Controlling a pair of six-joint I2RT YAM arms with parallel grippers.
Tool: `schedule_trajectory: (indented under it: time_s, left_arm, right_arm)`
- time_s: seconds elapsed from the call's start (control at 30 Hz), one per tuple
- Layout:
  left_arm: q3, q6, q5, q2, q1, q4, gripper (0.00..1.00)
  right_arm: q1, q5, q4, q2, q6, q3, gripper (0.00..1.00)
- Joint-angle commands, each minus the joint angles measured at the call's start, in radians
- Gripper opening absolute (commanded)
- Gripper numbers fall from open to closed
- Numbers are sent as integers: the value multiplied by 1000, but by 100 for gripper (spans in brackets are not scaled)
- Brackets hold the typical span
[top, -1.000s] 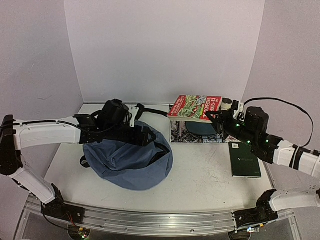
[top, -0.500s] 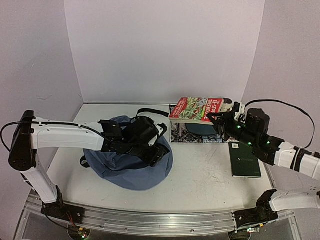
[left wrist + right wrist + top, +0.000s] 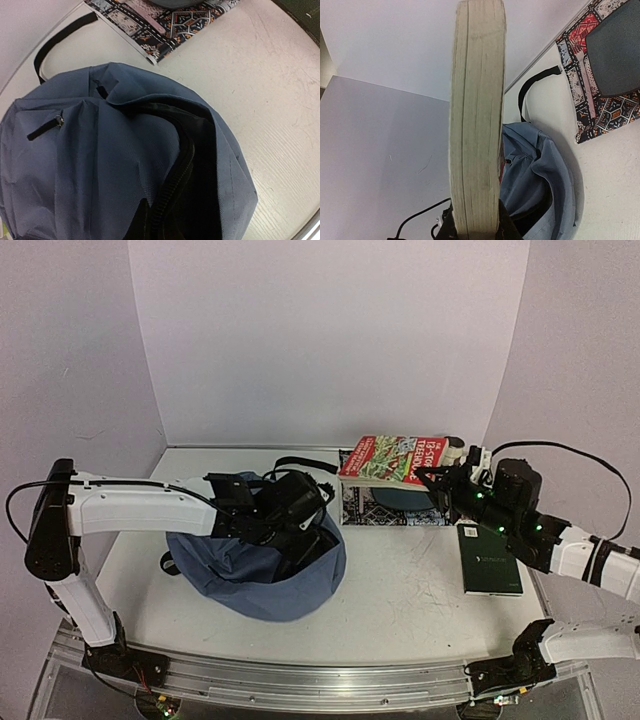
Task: Pack the student bag
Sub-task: Pick up the largest pocket of the bag from the student bag.
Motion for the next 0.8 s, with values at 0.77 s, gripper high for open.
schedule_trajectory:
  time_s: [0.77]
  left_arm:
    - [417, -3, -109, -64, 180, -77, 0]
  right_arm:
    - [103, -91, 51, -61, 38, -48, 0]
